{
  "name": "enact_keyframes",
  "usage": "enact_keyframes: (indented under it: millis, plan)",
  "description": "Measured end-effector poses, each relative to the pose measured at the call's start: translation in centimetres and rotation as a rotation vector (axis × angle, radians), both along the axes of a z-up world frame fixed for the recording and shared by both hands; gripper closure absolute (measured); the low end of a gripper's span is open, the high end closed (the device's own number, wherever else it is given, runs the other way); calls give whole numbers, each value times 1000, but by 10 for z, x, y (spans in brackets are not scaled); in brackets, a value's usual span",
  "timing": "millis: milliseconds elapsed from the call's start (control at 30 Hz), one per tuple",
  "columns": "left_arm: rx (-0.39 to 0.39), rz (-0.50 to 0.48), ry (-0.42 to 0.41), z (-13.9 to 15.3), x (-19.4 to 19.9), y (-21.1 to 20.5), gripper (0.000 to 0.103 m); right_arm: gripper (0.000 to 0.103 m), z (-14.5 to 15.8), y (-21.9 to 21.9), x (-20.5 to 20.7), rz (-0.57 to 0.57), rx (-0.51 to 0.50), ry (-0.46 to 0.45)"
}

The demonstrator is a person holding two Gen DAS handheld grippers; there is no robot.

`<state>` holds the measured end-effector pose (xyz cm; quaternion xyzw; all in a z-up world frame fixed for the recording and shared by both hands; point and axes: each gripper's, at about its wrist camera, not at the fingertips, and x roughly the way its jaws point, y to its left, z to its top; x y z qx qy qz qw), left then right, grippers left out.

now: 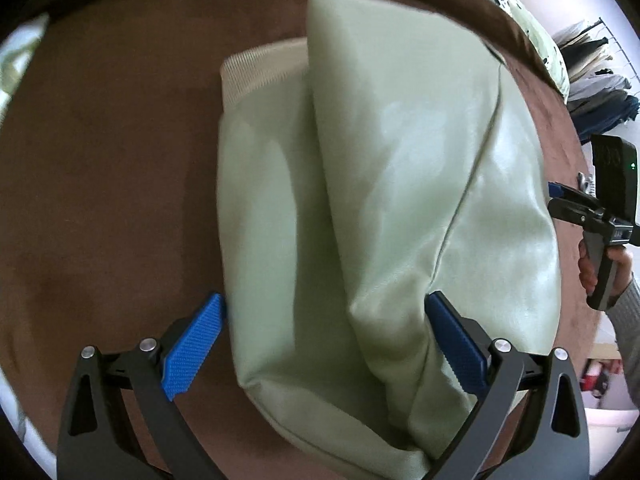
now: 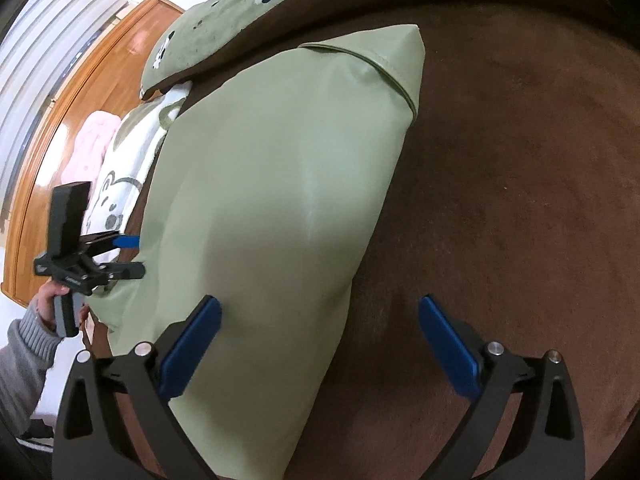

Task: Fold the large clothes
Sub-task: 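Move both tools over the folded jacket bundle and push it together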

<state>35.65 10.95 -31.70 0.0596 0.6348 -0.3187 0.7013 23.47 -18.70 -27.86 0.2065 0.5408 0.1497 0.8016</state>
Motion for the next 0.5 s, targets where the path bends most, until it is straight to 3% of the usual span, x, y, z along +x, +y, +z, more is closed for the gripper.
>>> enact_keyframes:
  millis: [133,400,500]
  plan:
    - [-94,23,137,-26,9,5,5,6,-3,1,2,14,1,-3]
    - [-240,42,175,-29,12,2,6,6,-18,-7,7,1,99,22]
    - [-235,11,171,-27,14,-9,6,6,-25,-11,9,-2,151,34]
